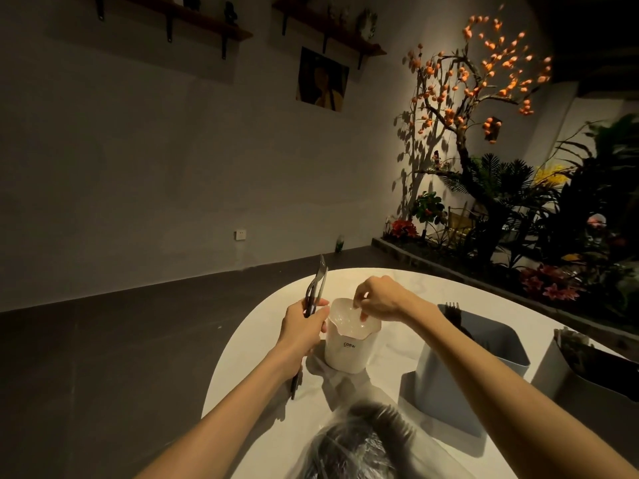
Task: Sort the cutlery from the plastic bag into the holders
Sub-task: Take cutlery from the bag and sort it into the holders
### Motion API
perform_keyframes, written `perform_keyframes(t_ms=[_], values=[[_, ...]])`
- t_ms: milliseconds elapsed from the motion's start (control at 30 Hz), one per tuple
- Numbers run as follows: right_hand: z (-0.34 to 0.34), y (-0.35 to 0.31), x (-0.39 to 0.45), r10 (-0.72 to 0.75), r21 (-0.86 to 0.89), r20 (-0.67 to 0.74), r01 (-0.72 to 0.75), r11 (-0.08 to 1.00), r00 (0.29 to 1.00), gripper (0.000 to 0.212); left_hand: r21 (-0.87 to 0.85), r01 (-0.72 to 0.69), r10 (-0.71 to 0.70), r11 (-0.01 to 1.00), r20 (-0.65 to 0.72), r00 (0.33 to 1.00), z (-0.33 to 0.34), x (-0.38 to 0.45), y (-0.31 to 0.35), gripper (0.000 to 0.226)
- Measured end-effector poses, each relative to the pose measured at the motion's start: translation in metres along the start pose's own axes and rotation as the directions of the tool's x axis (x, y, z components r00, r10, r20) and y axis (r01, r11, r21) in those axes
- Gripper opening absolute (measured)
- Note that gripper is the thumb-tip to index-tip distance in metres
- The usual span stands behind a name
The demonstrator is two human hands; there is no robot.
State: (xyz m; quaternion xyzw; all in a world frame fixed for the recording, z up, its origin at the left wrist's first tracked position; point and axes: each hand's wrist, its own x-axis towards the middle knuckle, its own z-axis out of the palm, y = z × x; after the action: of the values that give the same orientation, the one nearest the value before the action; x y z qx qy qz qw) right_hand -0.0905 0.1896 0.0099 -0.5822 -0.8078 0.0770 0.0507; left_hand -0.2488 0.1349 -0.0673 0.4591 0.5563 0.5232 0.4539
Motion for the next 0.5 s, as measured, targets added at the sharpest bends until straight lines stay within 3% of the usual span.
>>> perform_keyframes(t_ms=[67,133,233,300,367,433,500], values=[[-0.01,-0.001,-0.011,-0.037,0.109,-0.155,0.055,0.993,0.987,0.025,-0.053,-0.028,0.028,0.998,0.005,1.0,-0.001,-0.011,0.009,0.023],[-0.025,-0.005,-0.029,-0.051,0.377,-0.261,0.151,0.914,0.964,0.026,-0.144,-0.037,0.059,0.989,0.152,0.987,-0.003,-0.028,0.023,0.028],[-0.043,-0.019,-0.065,-0.073,0.789,-0.228,0.228,0.57,0.971,0.052,-0.33,0.064,0.09,0.942,0.431,0.898,0.002,-0.056,0.044,0.028],[-0.051,-0.024,-0.091,-0.084,0.875,-0.234,0.247,0.416,0.969,0.056,-0.399,0.166,0.11,0.902,0.584,0.804,0.012,-0.075,0.057,0.023],[-0.06,-0.02,-0.118,-0.112,0.922,-0.243,0.266,0.281,0.963,0.039,-0.446,0.239,0.149,0.862,0.676,0.722,0.027,-0.093,0.067,0.028],[-0.07,-0.012,-0.144,-0.14,0.934,-0.246,0.273,0.229,0.959,0.029,-0.479,0.242,0.206,0.843,0.705,0.678,0.039,-0.107,0.072,0.031],[-0.077,0.001,-0.168,-0.13,0.932,-0.236,0.262,0.249,0.963,0.029,-0.491,0.203,0.25,0.847,0.706,0.663,0.051,-0.119,0.074,0.033]])
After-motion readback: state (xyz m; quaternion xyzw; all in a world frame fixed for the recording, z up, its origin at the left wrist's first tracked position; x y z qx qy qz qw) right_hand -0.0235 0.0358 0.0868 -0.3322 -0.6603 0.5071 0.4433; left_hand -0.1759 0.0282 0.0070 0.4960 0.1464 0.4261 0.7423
